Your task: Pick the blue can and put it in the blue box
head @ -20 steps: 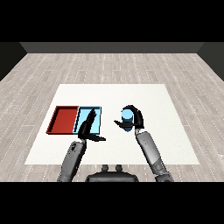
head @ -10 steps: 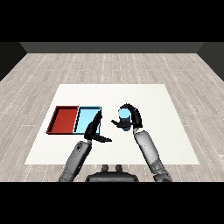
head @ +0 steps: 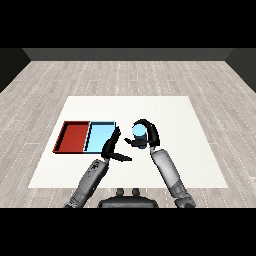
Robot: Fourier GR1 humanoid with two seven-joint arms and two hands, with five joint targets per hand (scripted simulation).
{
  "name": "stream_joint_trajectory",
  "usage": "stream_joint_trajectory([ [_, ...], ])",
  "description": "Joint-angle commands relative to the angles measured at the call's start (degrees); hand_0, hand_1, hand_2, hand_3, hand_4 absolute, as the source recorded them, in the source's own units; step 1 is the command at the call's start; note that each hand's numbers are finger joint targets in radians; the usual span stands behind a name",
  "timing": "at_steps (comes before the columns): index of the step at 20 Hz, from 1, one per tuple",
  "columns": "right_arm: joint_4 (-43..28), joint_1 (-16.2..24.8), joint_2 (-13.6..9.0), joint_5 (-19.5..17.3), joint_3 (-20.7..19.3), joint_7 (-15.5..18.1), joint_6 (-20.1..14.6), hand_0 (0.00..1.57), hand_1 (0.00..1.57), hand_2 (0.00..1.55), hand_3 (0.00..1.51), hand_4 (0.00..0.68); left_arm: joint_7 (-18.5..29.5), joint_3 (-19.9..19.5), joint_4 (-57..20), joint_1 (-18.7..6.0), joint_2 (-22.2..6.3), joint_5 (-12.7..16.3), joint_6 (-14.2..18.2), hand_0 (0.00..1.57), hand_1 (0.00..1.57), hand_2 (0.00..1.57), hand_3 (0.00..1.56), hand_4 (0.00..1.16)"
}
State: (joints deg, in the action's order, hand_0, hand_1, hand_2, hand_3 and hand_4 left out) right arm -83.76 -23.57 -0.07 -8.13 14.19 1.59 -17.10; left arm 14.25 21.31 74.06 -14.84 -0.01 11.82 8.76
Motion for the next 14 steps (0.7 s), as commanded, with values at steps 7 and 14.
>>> stream_joint_trajectory([
  [7,7.11,-4.50,0.07,4.94,4.92,4.05,-6.13,1.48,1.48,1.46,1.39,0.605,-1.84,1.59,-1.58,-1.98,0.01,2.66,1.75,0.00,0.00,0.00,0.00,0.00],
  [14,0.36,-3.26,0.07,2.46,8.34,-1.54,-5.09,1.49,1.49,1.47,1.40,0.609,4.46,2.67,-9.00,-4.70,0.01,5.66,1.85,0.00,0.00,0.00,0.00,0.00],
])
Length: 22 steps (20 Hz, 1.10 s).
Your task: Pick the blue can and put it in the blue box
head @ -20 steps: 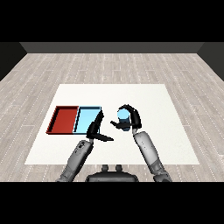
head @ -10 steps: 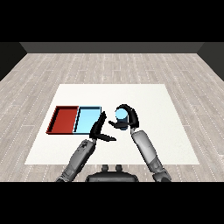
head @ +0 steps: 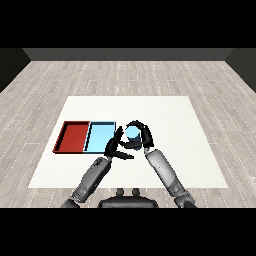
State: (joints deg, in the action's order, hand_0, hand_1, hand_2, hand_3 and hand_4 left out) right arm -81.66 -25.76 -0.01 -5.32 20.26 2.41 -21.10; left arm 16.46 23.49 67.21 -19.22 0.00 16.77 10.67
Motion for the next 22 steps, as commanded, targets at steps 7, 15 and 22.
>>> stream_joint_trajectory([
  [7,-1.22,-1.21,0.01,3.20,3.11,-1.38,-2.52,1.45,1.45,1.45,1.39,0.613,2.52,1.69,-2.22,-1.13,-0.01,2.56,0.80,0.00,0.00,0.00,0.00,0.00],
  [15,-0.31,0.20,0.01,10.58,8.18,3.47,-7.71,1.46,1.46,1.45,1.39,0.597,7.29,10.61,-5.17,-3.52,0.00,7.20,6.21,0.00,0.00,0.00,0.00,0.00],
  [22,1.28,0.54,0.01,13.97,11.33,5.48,-9.69,1.48,1.48,1.46,1.39,0.593,-1.86,10.35,-3.05,-8.85,0.00,7.01,11.97,0.00,0.00,0.00,0.00,0.42],
])
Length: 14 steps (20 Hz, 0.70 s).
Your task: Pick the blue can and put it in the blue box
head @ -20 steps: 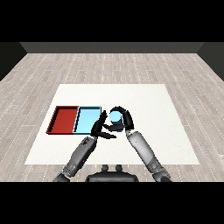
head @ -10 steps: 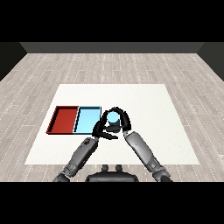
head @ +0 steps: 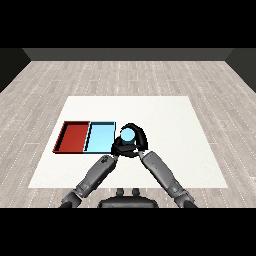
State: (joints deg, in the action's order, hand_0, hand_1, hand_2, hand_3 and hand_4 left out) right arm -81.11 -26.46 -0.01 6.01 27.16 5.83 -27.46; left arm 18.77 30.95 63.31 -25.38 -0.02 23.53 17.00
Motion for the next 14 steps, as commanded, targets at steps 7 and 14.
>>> stream_joint_trajectory([
  [7,3.01,-2.49,-0.01,9.95,1.98,6.67,-1.85,1.45,1.45,1.45,1.39,0.614,1.51,3.05,-1.98,-2.64,-0.01,10.67,7.31,0.86,0.86,0.94,0.77,0.57],
  [14,-1.11,1.65,-0.02,9.51,2.93,5.92,-2.58,1.44,1.44,1.44,1.39,0.617,10.61,2.29,-8.46,-2.23,0.00,15.17,2.49,1.57,1.57,1.57,1.50,0.91],
])
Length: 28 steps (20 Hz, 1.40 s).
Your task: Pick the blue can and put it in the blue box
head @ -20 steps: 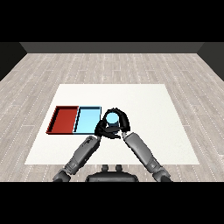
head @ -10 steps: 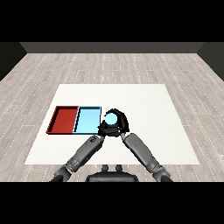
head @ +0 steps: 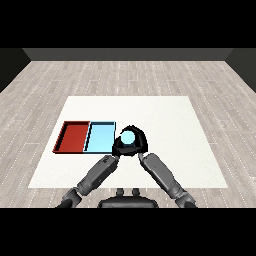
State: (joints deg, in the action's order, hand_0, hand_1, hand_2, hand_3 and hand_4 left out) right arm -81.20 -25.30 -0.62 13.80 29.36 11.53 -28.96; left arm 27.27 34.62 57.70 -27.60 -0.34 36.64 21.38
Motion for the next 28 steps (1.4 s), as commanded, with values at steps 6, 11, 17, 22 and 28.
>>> stream_joint_trajectory([
  [6,2.79,0.13,0.58,5.54,-1.20,3.19,3.48,1.29,1.29,1.35,1.29,0.473,10.85,4.46,-3.93,-1.16,0.31,6.58,1.94,1.57,1.57,1.57,1.53,1.10],
  [11,-0.50,0.26,-0.14,-2.30,-1.10,-4.03,5.59,0.00,0.00,0.00,0.00,0.000,9.94,0.64,-4.32,-2.49,0.32,3.15,1.50,1.57,1.57,1.57,1.54,1.12],
  [17,2.20,-1.57,0.58,-0.65,-0.63,-2.73,4.17,0.00,0.00,0.00,0.00,0.000,13.02,-0.25,-8.33,-1.08,0.32,2.68,-2.16,1.57,1.57,1.57,1.52,1.13],
  [22,-5.54,0.62,-0.32,-1.86,-7.11,-6.00,7.22,0.00,0.00,0.00,0.00,0.000,13.29,-2.07,-10.70,-2.15,0.32,1.64,-0.44,1.57,1.57,1.57,1.53,1.14],
  [28,-15.74,12.87,-3.33,0.79,-9.65,0.81,10.45,0.00,0.00,0.00,0.00,0.000,8.62,-3.27,-3.57,-1.15,-1.84,-2.14,4.91,1.57,1.57,1.57,1.53,1.15],
])
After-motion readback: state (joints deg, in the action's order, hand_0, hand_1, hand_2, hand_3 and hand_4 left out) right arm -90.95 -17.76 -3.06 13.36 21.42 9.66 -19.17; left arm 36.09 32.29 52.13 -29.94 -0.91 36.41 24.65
